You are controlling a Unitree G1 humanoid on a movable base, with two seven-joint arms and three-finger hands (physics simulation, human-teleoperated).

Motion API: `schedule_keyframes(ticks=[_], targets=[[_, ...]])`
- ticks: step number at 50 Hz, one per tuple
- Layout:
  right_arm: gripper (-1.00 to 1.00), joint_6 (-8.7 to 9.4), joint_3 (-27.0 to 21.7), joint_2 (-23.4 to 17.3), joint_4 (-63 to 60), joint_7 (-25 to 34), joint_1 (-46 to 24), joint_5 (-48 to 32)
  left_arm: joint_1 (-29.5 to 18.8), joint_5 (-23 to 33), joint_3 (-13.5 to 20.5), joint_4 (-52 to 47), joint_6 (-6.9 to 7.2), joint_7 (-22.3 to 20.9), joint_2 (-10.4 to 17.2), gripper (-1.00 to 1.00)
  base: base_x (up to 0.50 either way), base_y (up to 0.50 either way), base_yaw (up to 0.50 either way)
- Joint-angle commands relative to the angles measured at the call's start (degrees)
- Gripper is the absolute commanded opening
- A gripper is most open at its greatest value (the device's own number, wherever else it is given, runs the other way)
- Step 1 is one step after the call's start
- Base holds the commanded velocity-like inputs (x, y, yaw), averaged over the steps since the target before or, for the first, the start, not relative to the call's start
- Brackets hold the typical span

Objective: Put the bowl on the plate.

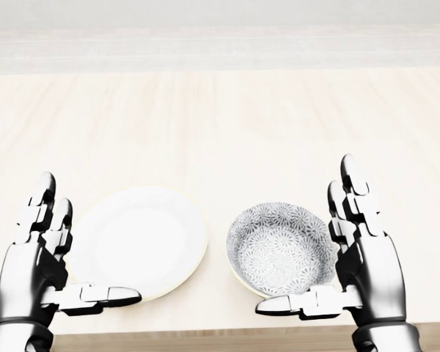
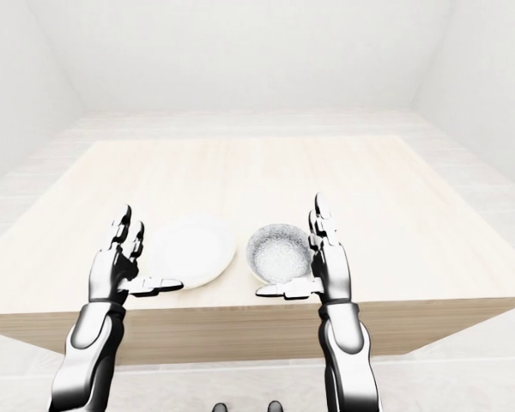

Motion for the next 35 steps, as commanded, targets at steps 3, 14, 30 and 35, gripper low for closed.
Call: schedule_keyframes(ticks=[3, 14, 30, 35], targets=[[1.0, 0.0, 0.8, 0.5, -1.1, -0.2, 0.1, -0.9, -0.2, -0.8, 1.6, -1.5, 0.0, -0.1, 0.7, 1.0, 0.0, 0.5, 0.0], [1.0, 0.0, 0.2, 0.5, -2.3, -0.5, 0.3, -0.7, -0.7, -1.1, 2.3, -3.3, 0.0, -0.1, 0.9, 1.0, 0.0, 0.5, 0.0], [1.0, 0.0, -1.0, 0.6, -2.8, -0.7, 0.1, 1.1, -1.9, -0.8, 2.2, -0.7, 0.0, 0.0, 1.2, 1.0, 0.0, 0.25, 0.0], [1.0, 0.0, -3.1, 2.1, -4.1, -2.9, -1.5, 5.1, -1.7, -0.6, 2.0, -1.1, 0.0, 0.0, 1.1, 1.0, 0.0, 0.0, 0.0]])
